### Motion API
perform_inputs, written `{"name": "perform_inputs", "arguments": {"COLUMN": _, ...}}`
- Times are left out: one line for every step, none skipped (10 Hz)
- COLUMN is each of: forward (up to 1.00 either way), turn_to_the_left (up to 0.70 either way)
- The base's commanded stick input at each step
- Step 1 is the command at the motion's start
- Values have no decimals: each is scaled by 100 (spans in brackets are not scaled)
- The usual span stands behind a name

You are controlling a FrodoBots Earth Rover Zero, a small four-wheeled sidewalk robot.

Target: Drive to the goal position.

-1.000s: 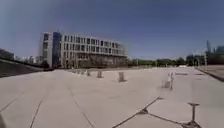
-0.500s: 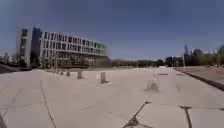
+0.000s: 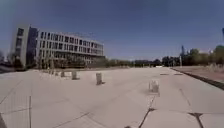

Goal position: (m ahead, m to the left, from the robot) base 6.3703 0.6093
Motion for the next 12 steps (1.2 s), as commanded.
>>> {"name": "perform_inputs", "arguments": {"forward": 70, "turn_to_the_left": 0}}
{"name": "perform_inputs", "arguments": {"forward": 70, "turn_to_the_left": 0}}
{"name": "perform_inputs", "arguments": {"forward": 70, "turn_to_the_left": 0}}
{"name": "perform_inputs", "arguments": {"forward": 70, "turn_to_the_left": 0}}
{"name": "perform_inputs", "arguments": {"forward": 70, "turn_to_the_left": 0}}
{"name": "perform_inputs", "arguments": {"forward": 70, "turn_to_the_left": 0}}
{"name": "perform_inputs", "arguments": {"forward": 70, "turn_to_the_left": -10}}
{"name": "perform_inputs", "arguments": {"forward": 70, "turn_to_the_left": -35}}
{"name": "perform_inputs", "arguments": {"forward": 70, "turn_to_the_left": -35}}
{"name": "perform_inputs", "arguments": {"forward": 70, "turn_to_the_left": -35}}
{"name": "perform_inputs", "arguments": {"forward": 70, "turn_to_the_left": -35}}
{"name": "perform_inputs", "arguments": {"forward": 70, "turn_to_the_left": -35}}
